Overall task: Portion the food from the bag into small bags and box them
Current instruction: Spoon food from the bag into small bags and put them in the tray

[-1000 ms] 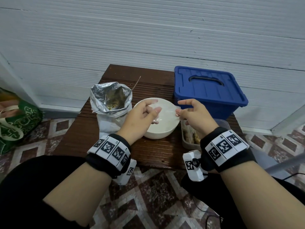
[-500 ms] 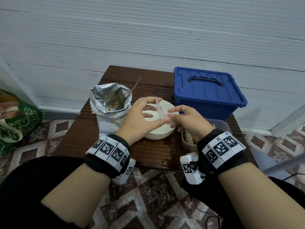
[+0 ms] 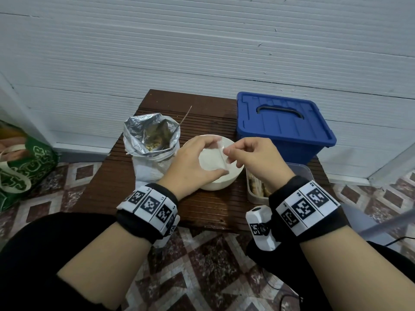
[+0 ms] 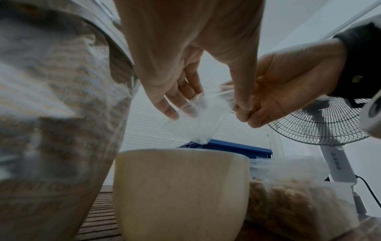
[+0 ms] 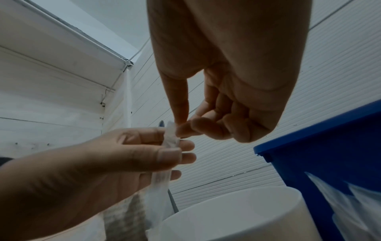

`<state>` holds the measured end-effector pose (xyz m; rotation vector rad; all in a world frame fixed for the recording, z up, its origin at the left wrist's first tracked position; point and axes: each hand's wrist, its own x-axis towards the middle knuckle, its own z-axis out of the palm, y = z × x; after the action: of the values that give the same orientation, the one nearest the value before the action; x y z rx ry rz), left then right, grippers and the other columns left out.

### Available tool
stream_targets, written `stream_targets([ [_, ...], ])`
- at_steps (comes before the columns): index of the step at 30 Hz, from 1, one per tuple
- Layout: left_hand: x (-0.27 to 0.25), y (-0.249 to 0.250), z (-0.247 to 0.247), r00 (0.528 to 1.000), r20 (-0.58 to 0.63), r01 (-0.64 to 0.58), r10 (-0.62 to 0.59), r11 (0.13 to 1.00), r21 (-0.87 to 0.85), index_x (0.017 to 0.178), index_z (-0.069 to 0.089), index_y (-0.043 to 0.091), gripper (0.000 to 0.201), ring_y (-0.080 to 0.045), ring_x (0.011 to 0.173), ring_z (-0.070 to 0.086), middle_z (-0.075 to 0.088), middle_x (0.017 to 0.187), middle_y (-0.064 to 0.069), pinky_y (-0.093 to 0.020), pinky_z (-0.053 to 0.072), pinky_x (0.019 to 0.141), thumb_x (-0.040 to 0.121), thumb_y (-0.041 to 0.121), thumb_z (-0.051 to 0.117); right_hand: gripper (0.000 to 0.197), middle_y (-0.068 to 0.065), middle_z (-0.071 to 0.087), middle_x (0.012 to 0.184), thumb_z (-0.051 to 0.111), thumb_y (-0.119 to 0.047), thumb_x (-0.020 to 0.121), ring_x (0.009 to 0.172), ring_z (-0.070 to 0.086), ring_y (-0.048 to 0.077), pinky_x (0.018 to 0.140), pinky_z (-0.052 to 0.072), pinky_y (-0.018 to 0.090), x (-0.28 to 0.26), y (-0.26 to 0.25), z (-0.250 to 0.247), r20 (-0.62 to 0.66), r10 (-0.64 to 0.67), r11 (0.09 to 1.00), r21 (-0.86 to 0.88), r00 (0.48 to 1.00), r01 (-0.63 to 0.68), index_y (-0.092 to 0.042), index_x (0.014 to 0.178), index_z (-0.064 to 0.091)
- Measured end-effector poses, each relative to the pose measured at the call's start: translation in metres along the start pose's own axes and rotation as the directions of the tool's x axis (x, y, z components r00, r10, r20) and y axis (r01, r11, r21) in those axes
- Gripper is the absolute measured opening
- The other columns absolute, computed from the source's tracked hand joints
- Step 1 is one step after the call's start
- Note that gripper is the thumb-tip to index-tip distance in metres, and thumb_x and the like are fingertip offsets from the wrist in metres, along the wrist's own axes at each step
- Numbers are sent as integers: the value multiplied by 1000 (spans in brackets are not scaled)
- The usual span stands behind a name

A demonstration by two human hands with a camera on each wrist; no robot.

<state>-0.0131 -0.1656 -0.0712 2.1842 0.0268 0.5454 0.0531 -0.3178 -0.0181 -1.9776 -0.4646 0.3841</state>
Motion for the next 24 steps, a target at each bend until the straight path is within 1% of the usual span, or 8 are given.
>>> stream_targets([
  [3, -1, 2, 0, 1000, 5, 15, -15, 1000, 4, 129, 55, 23, 77, 17, 105, 45, 56, 113, 18, -5, 33, 96, 61, 38, 88, 12, -6, 69, 69, 69, -23, 84, 56, 53, -1, 62, 42, 17, 1, 1, -2, -17, 20, 1000, 17, 1000, -19, -14, 76, 71],
  [8, -1, 4, 0, 1000, -13, 22, -23, 999, -31, 124, 58, 24, 67, 20, 104, 45, 59, 113, 16, -3, 33, 94, 64, 35, 87, 15, -5, 69, 70, 67, -26, 86, 55, 52, -1, 61, 39, 19, 2, 1, 0, -3, 37, 998, 49, 999, -37, -12, 79, 70],
  [11, -1, 6, -2, 999, -36, 23, -25, 998, -56, 114, 61, 29, 56, 17, 102, 49, 60, 107, 21, -2, 35, 91, 64, 34, 87, 16, -4, 68, 73, 65, -29, 88, 58, 54, 2, 61, 39, 20, 4, 2, -1, 17, 56, 997, 50, 998, -57, -13, 84, 69],
  [14, -1, 7, -3, 996, -82, 12, -18, 998, -66, 107, 68, 22, 46, 8, 101, 56, 66, 103, 16, -4, 37, 89, 66, 36, 85, 13, -3, 68, 76, 65, -28, 88, 60, 54, 4, 59, 38, 18, 4, 2, -1, 26, 61, 996, 62, 998, -63, -15, 87, 68],
  [18, -1, 8, -4, 994, -105, 13, -18, 999, -52, 104, 70, 24, 42, 5, 96, 57, 66, 97, 17, -5, 41, 84, 66, 36, 85, 21, 4, 64, 80, 67, -35, 85, 70, 53, 10, 65, 41, 23, 3, 1, -1, -59, -11, 995, 97, 998, 17, -14, 86, 68],
  [20, -1, 8, -3, 994, -114, -4, -1, 999, -41, 105, 68, 27, 43, 7, 93, 56, 63, 94, 20, -3, 39, 81, 66, 34, 85, 25, 10, 60, 77, 71, -40, 81, 72, 52, 12, 70, 42, 28, 1, -1, -1, -1, -73, 996, 58, 997, 73, -16, 79, 69],
  [21, -1, 8, -3, 993, -118, -15, 12, 999, -28, 106, 68, 26, 45, 9, 92, 55, 62, 94, 21, -3, 38, 81, 66, 34, 86, 24, 11, 59, 73, 73, -39, 79, 69, 51, 10, 69, 41, 27, -1, -3, -1, 40, -91, 996, 18, 995, 91, -16, 77, 70],
  [24, -1, 6, -1, 994, -106, -32, 33, 999, 17, 110, 69, 20, 50, 12, 92, 53, 63, 95, 16, -1, 36, 81, 65, 38, 84, 15, -4, 53, 60, 75, -29, 79, 58, 44, 1, 63, 35, 19, -2, -3, -1, 88, -113, 989, -89, 990, 121, -15, 74, 72],
])
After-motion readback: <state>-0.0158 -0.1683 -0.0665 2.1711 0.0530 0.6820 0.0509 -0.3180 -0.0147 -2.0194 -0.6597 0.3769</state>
